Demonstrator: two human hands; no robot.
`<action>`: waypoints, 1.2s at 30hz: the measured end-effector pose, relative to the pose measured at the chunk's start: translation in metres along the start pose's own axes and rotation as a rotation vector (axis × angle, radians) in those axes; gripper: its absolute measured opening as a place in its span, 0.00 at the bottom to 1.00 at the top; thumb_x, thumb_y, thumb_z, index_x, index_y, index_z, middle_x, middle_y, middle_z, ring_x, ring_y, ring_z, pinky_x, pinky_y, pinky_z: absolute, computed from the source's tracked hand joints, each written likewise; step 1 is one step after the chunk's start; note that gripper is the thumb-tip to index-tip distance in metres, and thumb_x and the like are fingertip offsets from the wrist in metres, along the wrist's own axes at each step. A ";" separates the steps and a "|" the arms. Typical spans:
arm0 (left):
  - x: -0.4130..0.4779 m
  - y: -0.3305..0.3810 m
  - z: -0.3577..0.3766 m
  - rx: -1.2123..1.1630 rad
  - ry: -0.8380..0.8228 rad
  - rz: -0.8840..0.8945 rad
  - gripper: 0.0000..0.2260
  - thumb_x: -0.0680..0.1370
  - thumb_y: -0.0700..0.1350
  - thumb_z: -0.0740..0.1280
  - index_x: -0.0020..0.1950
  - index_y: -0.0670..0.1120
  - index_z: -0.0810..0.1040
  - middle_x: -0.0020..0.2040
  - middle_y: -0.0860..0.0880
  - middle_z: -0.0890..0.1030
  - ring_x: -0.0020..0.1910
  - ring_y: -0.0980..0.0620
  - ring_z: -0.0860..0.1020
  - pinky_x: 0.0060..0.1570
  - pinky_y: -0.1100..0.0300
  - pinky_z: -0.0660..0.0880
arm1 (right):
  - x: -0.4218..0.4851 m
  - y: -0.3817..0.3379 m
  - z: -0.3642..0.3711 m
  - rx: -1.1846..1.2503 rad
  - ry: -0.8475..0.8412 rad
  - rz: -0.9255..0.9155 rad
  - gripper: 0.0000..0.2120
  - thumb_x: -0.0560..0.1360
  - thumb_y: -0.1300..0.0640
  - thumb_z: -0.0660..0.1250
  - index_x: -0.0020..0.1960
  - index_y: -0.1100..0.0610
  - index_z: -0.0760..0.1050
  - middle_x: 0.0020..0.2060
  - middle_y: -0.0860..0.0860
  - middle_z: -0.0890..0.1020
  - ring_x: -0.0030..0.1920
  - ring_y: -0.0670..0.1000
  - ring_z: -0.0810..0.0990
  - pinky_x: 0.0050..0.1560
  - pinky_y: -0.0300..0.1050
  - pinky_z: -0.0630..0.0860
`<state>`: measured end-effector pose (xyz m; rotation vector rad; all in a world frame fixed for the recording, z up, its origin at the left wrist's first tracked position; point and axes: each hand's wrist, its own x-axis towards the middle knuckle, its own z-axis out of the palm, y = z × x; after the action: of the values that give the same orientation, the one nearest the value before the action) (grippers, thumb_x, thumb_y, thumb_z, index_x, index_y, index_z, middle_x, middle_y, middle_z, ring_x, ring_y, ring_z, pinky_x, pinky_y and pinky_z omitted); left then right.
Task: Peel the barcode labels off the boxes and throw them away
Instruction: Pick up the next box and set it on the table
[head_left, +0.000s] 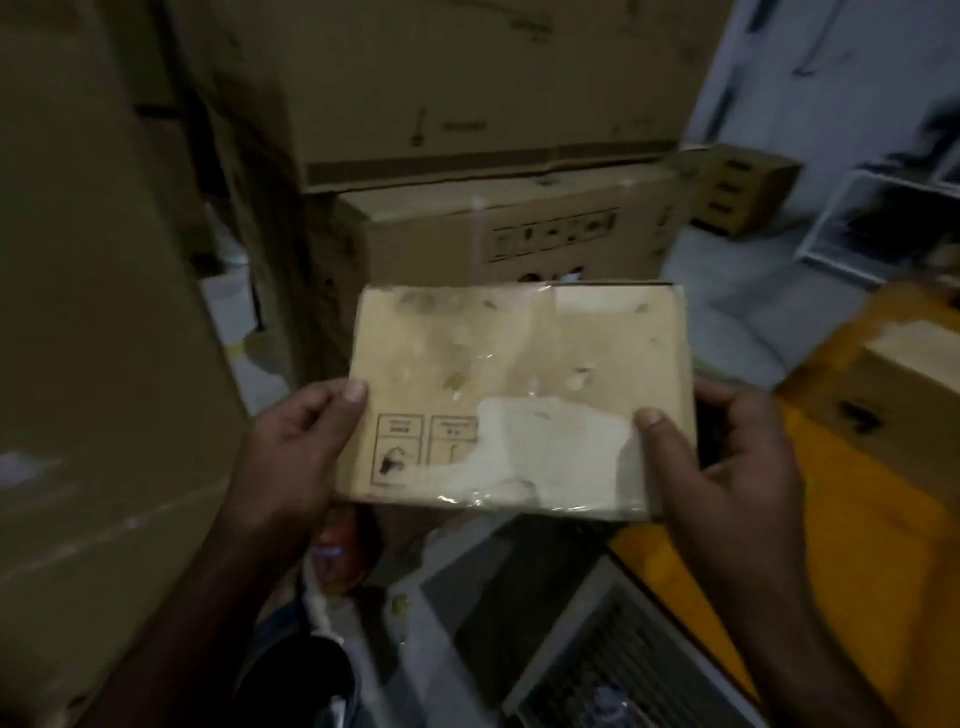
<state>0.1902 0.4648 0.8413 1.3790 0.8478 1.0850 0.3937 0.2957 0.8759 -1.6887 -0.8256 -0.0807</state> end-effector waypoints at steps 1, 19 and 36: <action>0.001 0.014 0.024 -0.016 -0.056 0.054 0.15 0.73 0.55 0.69 0.49 0.45 0.84 0.45 0.44 0.87 0.47 0.43 0.84 0.50 0.49 0.81 | 0.010 0.001 -0.025 -0.002 0.069 -0.004 0.15 0.71 0.46 0.68 0.56 0.46 0.73 0.50 0.40 0.80 0.50 0.41 0.81 0.46 0.42 0.78; -0.067 0.047 0.302 -0.043 -0.855 0.374 0.14 0.79 0.44 0.67 0.57 0.64 0.75 0.52 0.50 0.75 0.50 0.61 0.79 0.44 0.66 0.80 | -0.012 0.090 -0.258 -0.299 0.748 0.260 0.10 0.79 0.53 0.66 0.58 0.54 0.72 0.46 0.49 0.77 0.47 0.50 0.77 0.50 0.54 0.77; -0.107 0.024 0.335 0.040 -1.096 0.586 0.32 0.71 0.68 0.62 0.74 0.61 0.67 0.72 0.64 0.63 0.72 0.67 0.61 0.63 0.70 0.68 | -0.030 0.097 -0.296 -0.781 0.663 0.788 0.15 0.83 0.47 0.53 0.62 0.52 0.72 0.63 0.58 0.71 0.52 0.51 0.69 0.39 0.40 0.62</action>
<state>0.4705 0.2523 0.8693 1.9837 -0.3562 0.5345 0.5343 0.0158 0.8712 -2.3891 0.4652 -0.4310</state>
